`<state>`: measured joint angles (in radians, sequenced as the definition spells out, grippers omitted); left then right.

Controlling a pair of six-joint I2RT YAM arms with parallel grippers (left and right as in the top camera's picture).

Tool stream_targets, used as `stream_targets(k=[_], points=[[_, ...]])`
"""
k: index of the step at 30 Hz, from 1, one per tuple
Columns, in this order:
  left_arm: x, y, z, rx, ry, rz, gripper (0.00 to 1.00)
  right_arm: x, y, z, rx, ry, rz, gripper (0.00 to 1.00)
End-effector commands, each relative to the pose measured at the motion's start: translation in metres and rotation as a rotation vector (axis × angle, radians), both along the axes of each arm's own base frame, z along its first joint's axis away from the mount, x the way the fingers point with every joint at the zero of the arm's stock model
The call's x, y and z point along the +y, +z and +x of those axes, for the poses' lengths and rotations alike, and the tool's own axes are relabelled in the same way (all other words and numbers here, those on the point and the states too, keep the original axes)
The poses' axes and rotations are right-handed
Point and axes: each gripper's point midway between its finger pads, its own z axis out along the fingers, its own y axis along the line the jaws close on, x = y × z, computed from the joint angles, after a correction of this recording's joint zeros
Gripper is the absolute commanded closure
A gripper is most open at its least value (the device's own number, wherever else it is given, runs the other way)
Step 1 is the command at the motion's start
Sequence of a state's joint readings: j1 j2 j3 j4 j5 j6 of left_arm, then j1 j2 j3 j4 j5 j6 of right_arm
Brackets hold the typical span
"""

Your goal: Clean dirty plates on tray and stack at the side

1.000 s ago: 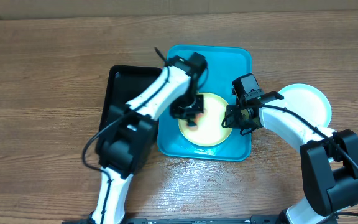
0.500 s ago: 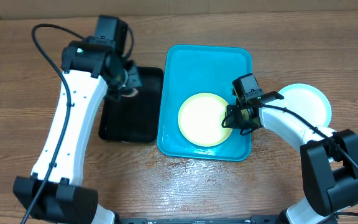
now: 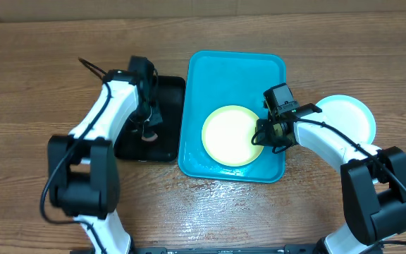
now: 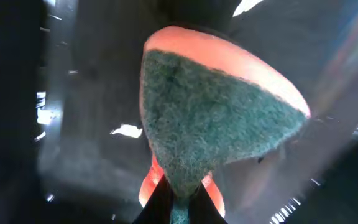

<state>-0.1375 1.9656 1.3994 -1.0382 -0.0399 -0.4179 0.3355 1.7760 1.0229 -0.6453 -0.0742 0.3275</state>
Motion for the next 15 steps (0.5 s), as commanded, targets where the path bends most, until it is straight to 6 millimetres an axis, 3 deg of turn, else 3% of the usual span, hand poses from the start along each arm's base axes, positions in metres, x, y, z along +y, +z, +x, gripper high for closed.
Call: stream_targets(k=[1, 4, 8, 15], points=[[-0.006, -0.024, -0.009, 0.080, -0.023, -0.027, 0.96, -0.002, -0.004, -0.002, 0.006, 0.017, -0.027, 0.96], [-0.008, -0.025, -0.010, 0.086, -0.021, -0.039, 0.96, -0.002, -0.004, -0.002, 0.006, 0.017, -0.027, 0.96], [-0.008, -0.011, -0.006, 0.086, -0.019, -0.038, 0.96, -0.002, -0.004, -0.002, 0.006, 0.017, -0.027, 0.96], [-0.006, 0.050, 0.019, 0.033, -0.023, -0.014, 0.96, -0.002, -0.004, -0.002, 0.006, 0.017, -0.027, 0.96]])
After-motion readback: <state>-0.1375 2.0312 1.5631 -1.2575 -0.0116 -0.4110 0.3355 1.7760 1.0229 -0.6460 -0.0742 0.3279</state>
